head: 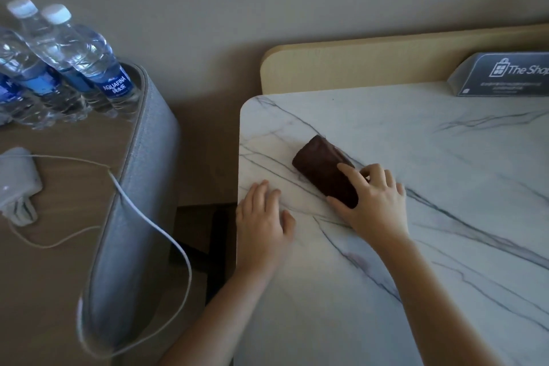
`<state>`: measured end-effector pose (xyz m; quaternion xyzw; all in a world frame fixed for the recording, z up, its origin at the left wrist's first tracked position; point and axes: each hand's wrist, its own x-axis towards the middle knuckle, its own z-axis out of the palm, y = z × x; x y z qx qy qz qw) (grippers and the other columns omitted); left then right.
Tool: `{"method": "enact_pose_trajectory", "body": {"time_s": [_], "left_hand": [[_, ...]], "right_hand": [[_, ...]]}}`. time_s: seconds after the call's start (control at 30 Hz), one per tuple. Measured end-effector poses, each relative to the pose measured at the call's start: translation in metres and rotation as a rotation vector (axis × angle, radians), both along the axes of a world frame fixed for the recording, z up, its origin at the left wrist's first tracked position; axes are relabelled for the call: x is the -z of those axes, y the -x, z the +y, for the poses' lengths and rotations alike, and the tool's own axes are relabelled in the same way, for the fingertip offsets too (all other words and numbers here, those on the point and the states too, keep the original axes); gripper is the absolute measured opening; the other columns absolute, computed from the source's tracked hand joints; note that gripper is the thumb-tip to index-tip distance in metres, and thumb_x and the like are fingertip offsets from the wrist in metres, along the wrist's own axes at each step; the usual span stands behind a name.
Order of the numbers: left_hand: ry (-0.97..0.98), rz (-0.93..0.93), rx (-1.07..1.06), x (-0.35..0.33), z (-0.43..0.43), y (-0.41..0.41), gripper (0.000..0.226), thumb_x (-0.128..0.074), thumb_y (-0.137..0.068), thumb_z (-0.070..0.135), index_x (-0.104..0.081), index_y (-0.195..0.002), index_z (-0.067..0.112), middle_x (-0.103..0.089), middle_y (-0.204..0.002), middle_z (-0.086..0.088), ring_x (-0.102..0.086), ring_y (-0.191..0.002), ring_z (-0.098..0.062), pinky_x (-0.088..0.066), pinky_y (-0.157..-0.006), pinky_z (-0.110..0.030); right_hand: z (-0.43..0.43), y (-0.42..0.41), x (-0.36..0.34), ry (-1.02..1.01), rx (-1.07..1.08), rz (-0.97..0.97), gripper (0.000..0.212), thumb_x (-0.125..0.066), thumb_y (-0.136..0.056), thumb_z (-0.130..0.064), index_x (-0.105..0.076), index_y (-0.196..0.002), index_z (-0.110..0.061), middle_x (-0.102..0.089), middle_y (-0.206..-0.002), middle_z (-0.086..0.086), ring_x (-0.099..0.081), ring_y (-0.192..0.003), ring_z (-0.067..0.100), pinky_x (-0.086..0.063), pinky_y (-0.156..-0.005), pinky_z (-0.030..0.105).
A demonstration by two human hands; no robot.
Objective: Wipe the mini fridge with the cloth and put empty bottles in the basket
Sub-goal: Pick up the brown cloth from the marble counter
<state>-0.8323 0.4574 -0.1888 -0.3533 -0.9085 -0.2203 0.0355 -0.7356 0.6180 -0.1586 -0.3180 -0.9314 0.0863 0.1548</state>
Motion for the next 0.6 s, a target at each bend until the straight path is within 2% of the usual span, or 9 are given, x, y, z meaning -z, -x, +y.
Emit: {"method": "enact_pose_trajectory", "body": {"time_s": [0.13,0.27,0.37,0.47,0.53,0.6], "left_hand": [[0.005,0.001,0.005,0.000,0.000,0.001,0.041,-0.042,-0.080,0.027,-0.059,-0.113,0.009,-0.053,-0.129,-0.012,-0.045,-0.123,-0.029,-0.040,-0.097,-0.044],[0.010,0.020,0.008,0.000,0.000,0.002,0.041,-0.042,-0.081,0.028,-0.060,-0.112,0.009,-0.055,-0.127,-0.013,-0.048,-0.121,-0.029,-0.043,-0.095,-0.045],[0.025,0.015,0.006,0.000,0.000,0.002,0.043,-0.040,-0.081,0.029,-0.060,-0.114,0.009,-0.054,-0.128,-0.012,-0.047,-0.123,-0.028,-0.044,-0.095,-0.045],[0.039,0.016,0.009,-0.001,0.000,0.002,0.044,-0.039,-0.082,0.029,-0.060,-0.114,0.010,-0.054,-0.129,-0.012,-0.047,-0.123,-0.028,-0.043,-0.096,-0.045],[0.035,0.009,0.007,-0.001,0.000,0.002,0.043,-0.039,-0.081,0.029,-0.060,-0.113,0.010,-0.055,-0.128,-0.012,-0.047,-0.122,-0.029,-0.043,-0.096,-0.045],[0.034,0.008,0.007,-0.002,-0.001,0.002,0.042,-0.040,-0.080,0.028,-0.060,-0.112,0.010,-0.055,-0.127,-0.012,-0.048,-0.121,-0.029,-0.042,-0.095,-0.045]], "right_hand": [[-0.017,-0.014,-0.001,0.003,0.044,-0.004,0.063,-0.081,-0.058,-0.042,-0.063,-0.113,-0.019,-0.055,-0.088,0.015,-0.054,-0.078,0.036,-0.043,-0.068,0.043],[-0.014,-0.005,-0.009,0.088,0.038,-0.005,0.066,-0.079,-0.061,-0.042,-0.059,-0.119,-0.018,-0.053,-0.097,0.018,-0.051,-0.087,0.038,-0.039,-0.081,0.049],[-0.010,0.008,-0.012,0.023,-0.058,-0.004,0.069,-0.079,-0.062,-0.041,-0.055,-0.123,-0.018,-0.052,-0.108,0.023,-0.052,-0.091,0.042,-0.039,-0.087,0.056],[-0.009,0.022,-0.016,0.071,-0.106,-0.135,0.071,-0.065,-0.075,-0.050,-0.038,-0.137,-0.027,-0.045,-0.123,0.017,-0.046,-0.107,0.035,-0.036,-0.094,0.048],[-0.009,0.025,-0.012,0.111,-0.090,-0.202,0.072,-0.055,-0.080,-0.054,-0.025,-0.142,-0.033,-0.040,-0.127,0.011,-0.041,-0.113,0.029,-0.038,-0.090,0.040],[-0.012,0.024,-0.010,0.106,-0.080,-0.210,0.072,-0.053,-0.081,-0.056,-0.021,-0.142,-0.036,-0.039,-0.126,0.009,-0.040,-0.113,0.028,-0.041,-0.084,0.038]]}}
